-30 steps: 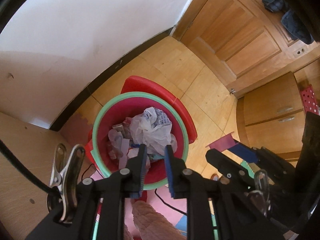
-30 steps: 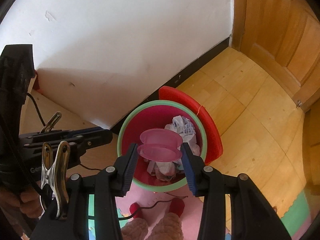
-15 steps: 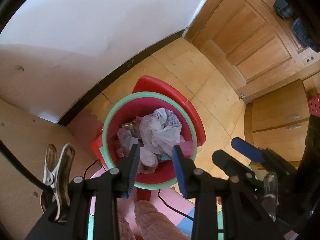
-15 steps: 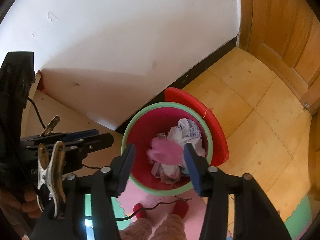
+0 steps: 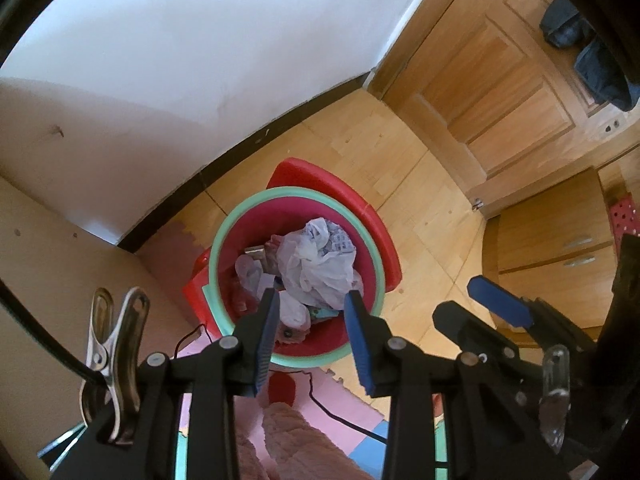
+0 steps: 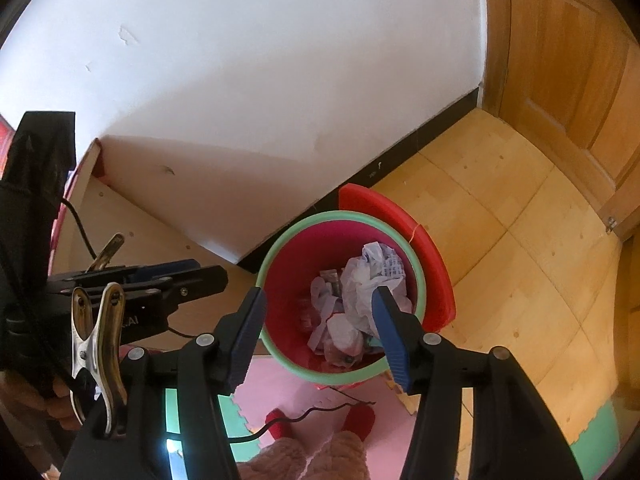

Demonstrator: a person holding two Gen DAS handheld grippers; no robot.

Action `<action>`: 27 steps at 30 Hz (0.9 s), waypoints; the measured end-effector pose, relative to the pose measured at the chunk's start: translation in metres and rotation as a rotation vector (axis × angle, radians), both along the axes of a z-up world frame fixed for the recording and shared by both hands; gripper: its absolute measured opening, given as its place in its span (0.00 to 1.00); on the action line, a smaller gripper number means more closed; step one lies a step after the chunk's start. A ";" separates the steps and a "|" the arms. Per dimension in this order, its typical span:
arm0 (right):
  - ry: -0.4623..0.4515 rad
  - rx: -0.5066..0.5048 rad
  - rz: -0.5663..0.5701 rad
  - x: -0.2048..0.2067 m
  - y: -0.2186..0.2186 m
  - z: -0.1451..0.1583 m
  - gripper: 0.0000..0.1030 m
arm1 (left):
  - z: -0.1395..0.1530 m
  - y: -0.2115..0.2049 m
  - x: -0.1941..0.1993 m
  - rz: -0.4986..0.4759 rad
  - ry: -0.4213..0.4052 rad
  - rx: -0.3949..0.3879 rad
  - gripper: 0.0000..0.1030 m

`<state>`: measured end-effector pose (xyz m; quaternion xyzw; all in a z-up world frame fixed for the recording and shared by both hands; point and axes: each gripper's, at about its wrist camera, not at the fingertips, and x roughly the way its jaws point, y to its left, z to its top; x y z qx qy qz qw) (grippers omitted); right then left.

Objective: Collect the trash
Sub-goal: 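Open both tools to drop the marker and lid into the bucket, then move both tools back from the bucket toward the box on the bed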

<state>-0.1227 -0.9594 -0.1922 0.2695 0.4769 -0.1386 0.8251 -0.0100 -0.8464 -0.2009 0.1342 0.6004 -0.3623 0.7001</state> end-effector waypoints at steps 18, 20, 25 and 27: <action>-0.113 -0.062 0.046 -0.024 0.067 0.078 0.54 | 0.074 0.085 -0.044 0.044 -0.044 -0.122 0.34; -0.129 -0.075 0.049 -0.026 0.079 0.087 0.55 | 0.081 0.097 -0.047 0.047 -0.050 -0.132 0.34; -0.158 -0.098 0.080 -0.030 0.111 0.107 0.54 | 0.101 0.136 -0.061 0.066 -0.075 -0.153 0.34; -0.168 -0.115 0.095 -0.031 0.125 0.114 0.55 | 0.107 0.151 -0.065 0.080 -0.084 -0.158 0.34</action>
